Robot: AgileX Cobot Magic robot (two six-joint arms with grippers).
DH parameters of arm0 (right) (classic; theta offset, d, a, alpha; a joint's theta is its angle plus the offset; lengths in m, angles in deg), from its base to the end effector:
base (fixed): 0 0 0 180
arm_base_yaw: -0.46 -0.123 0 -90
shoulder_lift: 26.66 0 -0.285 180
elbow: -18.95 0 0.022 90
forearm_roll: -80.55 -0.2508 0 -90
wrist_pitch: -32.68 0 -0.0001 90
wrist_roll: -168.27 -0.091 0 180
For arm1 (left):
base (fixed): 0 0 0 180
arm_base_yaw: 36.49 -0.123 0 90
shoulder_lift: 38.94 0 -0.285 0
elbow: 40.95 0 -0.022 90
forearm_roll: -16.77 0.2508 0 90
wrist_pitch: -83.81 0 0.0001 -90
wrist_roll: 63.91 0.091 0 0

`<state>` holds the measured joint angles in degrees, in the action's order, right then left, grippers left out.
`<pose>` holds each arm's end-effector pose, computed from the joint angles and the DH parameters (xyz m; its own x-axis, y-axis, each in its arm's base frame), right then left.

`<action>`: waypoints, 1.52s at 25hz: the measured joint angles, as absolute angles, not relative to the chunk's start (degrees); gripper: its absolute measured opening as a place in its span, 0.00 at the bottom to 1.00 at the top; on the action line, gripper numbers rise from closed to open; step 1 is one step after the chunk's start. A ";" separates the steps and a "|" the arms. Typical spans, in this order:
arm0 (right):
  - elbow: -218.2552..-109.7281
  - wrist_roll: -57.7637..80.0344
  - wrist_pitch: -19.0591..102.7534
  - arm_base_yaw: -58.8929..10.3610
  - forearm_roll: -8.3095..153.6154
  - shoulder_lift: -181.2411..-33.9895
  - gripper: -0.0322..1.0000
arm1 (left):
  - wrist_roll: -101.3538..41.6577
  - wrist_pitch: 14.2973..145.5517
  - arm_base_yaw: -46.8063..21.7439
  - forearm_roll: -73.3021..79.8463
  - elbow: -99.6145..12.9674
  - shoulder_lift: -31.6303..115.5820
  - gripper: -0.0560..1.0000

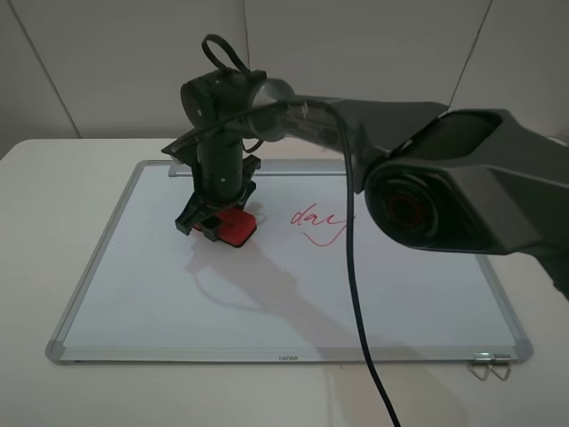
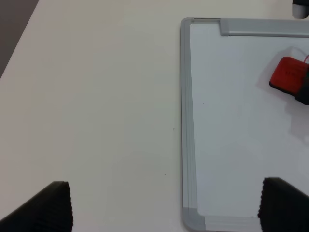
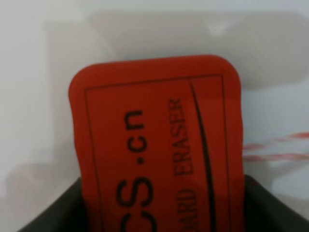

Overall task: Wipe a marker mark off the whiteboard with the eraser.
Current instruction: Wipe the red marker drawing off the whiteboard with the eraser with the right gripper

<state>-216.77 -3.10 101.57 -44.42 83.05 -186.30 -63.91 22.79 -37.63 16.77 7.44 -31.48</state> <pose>0.3762 0.3694 0.0930 -0.5771 -0.8082 -0.1171 -0.8081 0.5859 -0.0606 -0.0063 -0.0001 0.2778 -0.4519 -0.0090 -0.8920 -0.0199 0.9998 0.0000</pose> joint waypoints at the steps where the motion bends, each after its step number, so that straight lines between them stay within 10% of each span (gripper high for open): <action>1: -217.18 -3.06 101.70 -44.80 82.80 -186.50 0.53 | -63.91 22.79 -37.63 16.77 7.44 -31.48 0.78; 38: -218.19 -7.95 100.84 -34.62 85.22 -187.68 0.53 | -63.91 22.79 -37.63 16.77 7.44 -31.48 0.78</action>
